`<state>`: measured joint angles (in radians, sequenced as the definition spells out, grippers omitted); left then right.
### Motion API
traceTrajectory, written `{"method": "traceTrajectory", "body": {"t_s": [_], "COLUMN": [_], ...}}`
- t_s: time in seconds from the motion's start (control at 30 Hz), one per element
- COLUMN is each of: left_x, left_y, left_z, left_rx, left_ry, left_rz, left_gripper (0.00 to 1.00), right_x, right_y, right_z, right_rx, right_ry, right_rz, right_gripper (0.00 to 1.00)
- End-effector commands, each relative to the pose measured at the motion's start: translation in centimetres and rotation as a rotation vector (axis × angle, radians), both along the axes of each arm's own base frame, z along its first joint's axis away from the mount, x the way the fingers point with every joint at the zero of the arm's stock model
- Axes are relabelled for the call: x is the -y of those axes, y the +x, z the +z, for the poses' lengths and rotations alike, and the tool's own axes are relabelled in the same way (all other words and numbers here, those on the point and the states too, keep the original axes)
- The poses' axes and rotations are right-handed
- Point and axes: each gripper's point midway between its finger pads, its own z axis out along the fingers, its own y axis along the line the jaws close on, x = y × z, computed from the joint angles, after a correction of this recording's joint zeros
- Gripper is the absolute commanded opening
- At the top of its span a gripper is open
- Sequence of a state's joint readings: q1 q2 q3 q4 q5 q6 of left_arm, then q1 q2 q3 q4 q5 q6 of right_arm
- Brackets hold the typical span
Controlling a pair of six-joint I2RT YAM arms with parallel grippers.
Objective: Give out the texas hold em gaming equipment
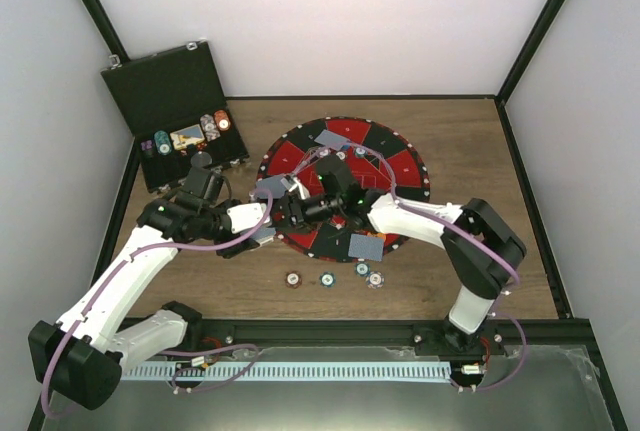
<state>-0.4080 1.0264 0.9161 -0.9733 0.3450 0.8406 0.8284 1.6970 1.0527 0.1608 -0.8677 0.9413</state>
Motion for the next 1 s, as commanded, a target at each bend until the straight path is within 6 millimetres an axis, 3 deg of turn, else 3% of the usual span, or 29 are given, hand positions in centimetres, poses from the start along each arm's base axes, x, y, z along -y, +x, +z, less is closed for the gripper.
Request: {"method": "traceTrajectory", "body": {"t_s": [0.0,0.2,0.37,0.67,0.77,0.97], "left_x": [0.6,0.5,0.5,0.4,0.4,0.5], "left_y": [0.4,0.4,0.4,0.3,0.3,0.4], "left_z": [1.3,1.2,1.3,1.4,1.3,1.2], "left_rx": [0.033,0.033,0.038,0.045,0.043,0.037], "left_ry": [-0.038,-0.035,-0.033,-0.030,-0.030,-0.033], "left_rz": [-0.012,-0.012,-0.012,-0.016,-0.014,-0.012], "left_gripper": [0.17,0.17,0.17,0.17,0.17,0.17], "right_x": [-2.0,-3.7,-3.7,0.5,1.4,1.7], "right_y": [-0.4,-0.9,-0.4,1.5,1.5,1.3], "right_z": [1.8,1.0,-0.5,-2.9,-2.6,0.3], "right_rx": [0.021,0.000,-0.022,-0.059,-0.059,-0.021], "right_ry": [0.064,0.067,0.042,-0.003,0.002,0.042], "right_rz": [0.051,0.095,0.087,-0.001,-0.015,-0.025], "right_gripper": [0.65,0.65,0.59,0.50,0.46,0.35]}}
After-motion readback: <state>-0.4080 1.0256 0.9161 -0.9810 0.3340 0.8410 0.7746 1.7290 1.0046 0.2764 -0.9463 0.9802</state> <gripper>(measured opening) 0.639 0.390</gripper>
